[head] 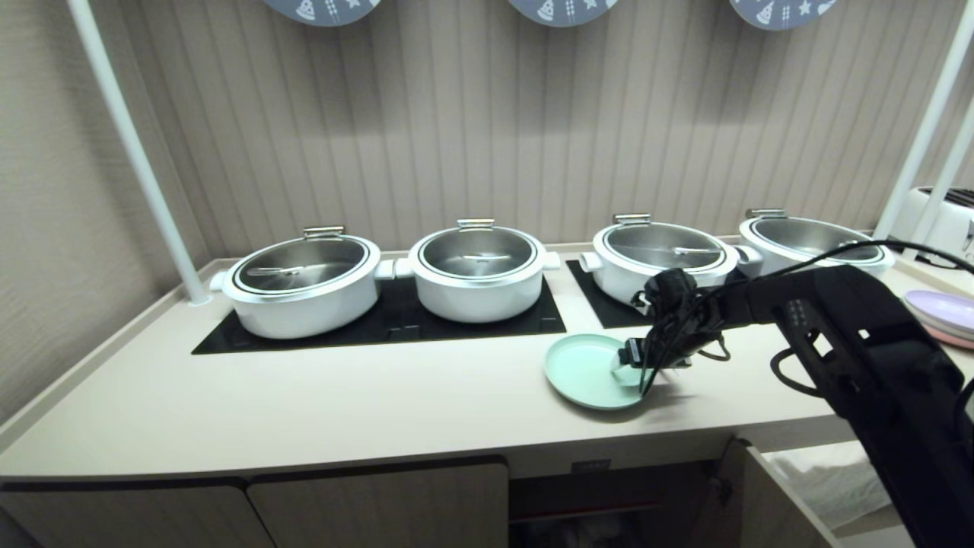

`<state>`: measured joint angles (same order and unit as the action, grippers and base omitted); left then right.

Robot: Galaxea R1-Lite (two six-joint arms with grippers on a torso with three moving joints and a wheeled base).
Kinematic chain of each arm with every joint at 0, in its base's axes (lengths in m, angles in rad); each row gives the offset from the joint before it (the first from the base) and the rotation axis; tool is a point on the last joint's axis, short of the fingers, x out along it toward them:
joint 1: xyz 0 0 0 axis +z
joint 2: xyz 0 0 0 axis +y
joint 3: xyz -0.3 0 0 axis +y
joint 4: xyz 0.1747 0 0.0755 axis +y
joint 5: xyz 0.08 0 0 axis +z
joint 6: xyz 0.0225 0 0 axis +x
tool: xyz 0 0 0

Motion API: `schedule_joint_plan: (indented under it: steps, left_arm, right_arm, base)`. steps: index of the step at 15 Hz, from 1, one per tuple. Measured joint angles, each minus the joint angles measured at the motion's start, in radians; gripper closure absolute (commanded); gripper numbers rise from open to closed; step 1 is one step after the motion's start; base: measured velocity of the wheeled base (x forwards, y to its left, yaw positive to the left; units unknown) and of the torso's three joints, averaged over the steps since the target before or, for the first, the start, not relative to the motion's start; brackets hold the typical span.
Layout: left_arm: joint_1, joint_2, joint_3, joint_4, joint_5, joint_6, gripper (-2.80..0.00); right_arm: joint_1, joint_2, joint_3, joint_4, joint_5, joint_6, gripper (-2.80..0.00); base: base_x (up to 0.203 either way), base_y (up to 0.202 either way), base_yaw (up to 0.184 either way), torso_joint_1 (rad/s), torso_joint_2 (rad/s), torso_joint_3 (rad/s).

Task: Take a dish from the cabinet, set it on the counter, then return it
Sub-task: Pick up the plate from the table

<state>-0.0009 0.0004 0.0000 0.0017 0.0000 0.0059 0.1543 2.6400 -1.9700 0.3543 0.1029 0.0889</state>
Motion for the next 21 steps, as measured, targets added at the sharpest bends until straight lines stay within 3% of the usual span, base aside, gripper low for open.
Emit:
schedule_joint_plan:
  steps: [17, 21]
  left_arm:
    - [0.000, 0.000, 0.000, 0.000, 0.000, 0.000, 0.00]
    - [0.000, 0.000, 0.000, 0.000, 0.000, 0.000, 0.00]
  right_arm:
    - [0.004, 0.010, 0.001, -0.036, -0.022, 0.048, 0.00]
    - [0.012, 0.002, 0.003, -0.029, -0.028, 0.094, 0.00]
  base:
    - [0.000, 0.000, 0.000, 0.000, 0.00, 0.000]
    - [0.000, 0.000, 0.000, 0.000, 0.00, 0.000]
